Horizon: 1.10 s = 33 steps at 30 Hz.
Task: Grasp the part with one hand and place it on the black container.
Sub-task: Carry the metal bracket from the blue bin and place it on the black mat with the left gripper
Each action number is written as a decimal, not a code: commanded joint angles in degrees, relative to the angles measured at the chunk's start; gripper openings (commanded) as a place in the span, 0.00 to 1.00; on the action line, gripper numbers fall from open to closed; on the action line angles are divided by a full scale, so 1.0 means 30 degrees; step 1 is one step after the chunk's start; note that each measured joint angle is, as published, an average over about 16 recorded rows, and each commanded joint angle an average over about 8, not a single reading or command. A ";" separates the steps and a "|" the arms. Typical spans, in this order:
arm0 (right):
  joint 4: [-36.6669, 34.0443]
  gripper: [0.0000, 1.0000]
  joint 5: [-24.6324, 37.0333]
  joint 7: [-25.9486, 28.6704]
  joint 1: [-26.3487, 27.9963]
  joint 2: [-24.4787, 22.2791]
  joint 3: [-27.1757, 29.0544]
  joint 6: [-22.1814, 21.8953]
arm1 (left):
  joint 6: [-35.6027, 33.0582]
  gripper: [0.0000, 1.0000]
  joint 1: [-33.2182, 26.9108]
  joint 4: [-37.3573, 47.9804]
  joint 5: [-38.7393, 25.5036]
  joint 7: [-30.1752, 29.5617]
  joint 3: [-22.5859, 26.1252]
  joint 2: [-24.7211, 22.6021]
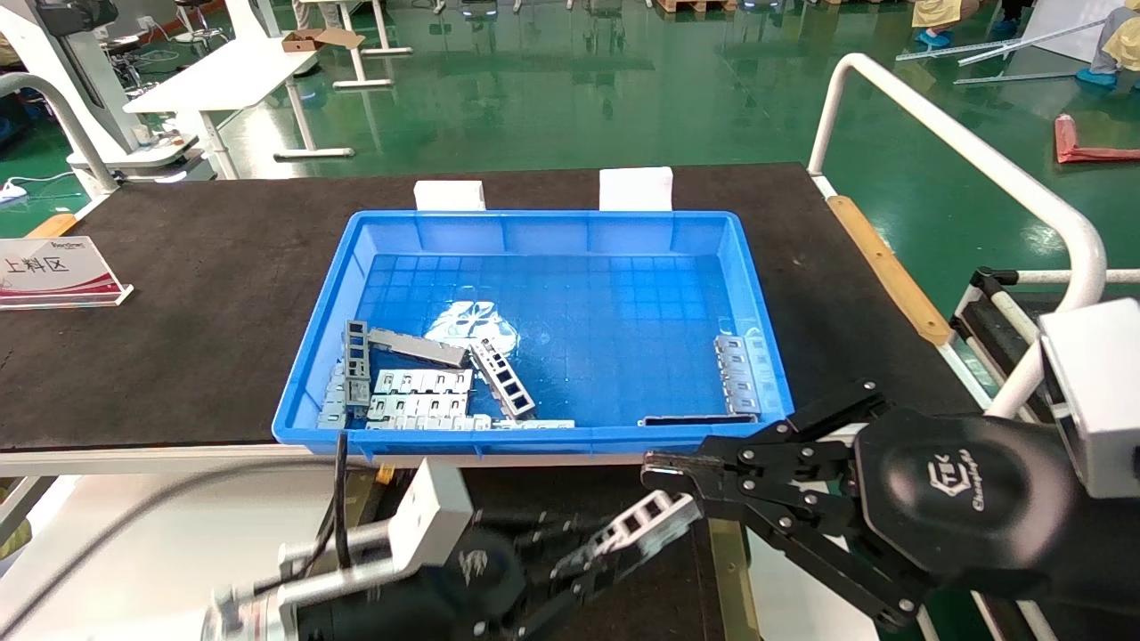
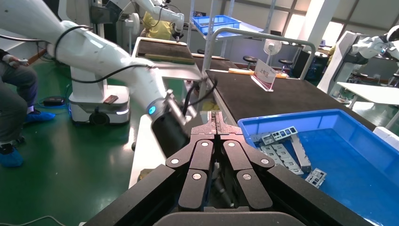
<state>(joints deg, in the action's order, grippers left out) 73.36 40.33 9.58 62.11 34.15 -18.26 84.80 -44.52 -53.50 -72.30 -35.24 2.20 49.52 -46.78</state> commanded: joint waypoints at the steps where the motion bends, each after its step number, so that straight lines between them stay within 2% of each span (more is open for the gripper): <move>1: 0.0000 0.00 -0.0001 -0.0001 0.0000 -0.0001 -0.0001 -0.0001 | 0.1284 0.00 0.1117 -0.1108 0.0272 -0.0866 0.0188 0.0515; 7: 0.0000 0.00 -0.0004 -0.0003 0.0001 -0.0002 -0.0005 -0.0002 | 0.4156 0.00 0.3329 -0.1507 0.0713 -0.1616 0.0591 0.0179; 13: 0.0000 0.00 -0.0006 -0.0005 0.0002 -0.0004 -0.0009 -0.0004 | 0.7948 0.00 0.4379 -0.1027 0.1040 -0.2507 0.0915 -0.1102; 21: 0.0000 0.00 -0.0010 -0.0007 0.0003 -0.0006 -0.0014 -0.0006 | 1.2333 0.00 0.4128 0.0339 0.1100 -0.3393 0.1684 -0.3639; 33: 0.0000 0.00 -0.0015 -0.0011 0.0005 -0.0009 -0.0022 -0.0009 | 1.5654 0.00 0.3208 0.3225 0.1672 -0.4126 0.1516 -0.7381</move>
<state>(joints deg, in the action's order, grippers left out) 73.36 40.29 9.54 62.12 34.12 -18.32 84.78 2.14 -43.81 -62.75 -30.46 -10.01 53.87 -68.64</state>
